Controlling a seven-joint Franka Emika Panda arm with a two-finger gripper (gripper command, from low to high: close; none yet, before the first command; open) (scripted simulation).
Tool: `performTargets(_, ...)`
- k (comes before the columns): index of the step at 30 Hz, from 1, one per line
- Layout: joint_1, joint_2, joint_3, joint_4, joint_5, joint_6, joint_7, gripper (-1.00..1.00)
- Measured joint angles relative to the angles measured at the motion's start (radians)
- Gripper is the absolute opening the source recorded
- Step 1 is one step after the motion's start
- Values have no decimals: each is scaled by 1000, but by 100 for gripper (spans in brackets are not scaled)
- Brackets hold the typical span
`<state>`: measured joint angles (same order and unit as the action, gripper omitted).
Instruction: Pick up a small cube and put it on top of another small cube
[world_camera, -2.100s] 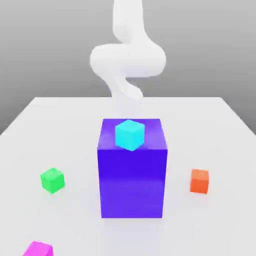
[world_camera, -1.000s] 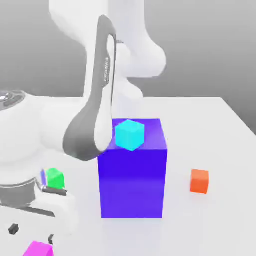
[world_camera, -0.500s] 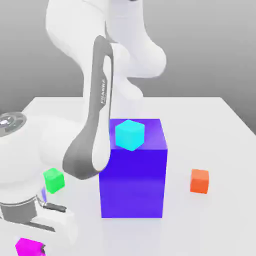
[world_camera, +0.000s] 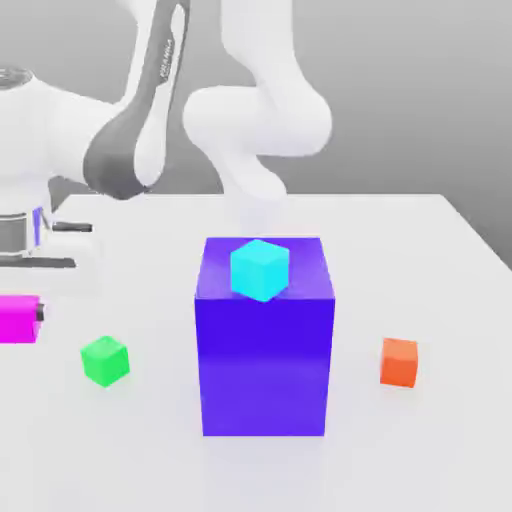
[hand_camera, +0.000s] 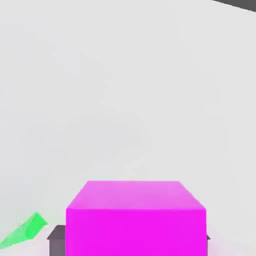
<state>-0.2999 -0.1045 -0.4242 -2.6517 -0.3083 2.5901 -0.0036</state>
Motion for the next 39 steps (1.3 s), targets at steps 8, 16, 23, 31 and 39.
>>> performTargets(8,24,-137,-119,-229,19,68,-435,-100)
performTargets(16,99,-80,-163,-231,133,128,-545,-100)
performTargets(23,162,33,-191,-229,274,232,-644,-100)
performTargets(31,170,159,-147,-236,480,340,-787,100)
performTargets(39,151,111,-156,-233,395,302,-728,100)
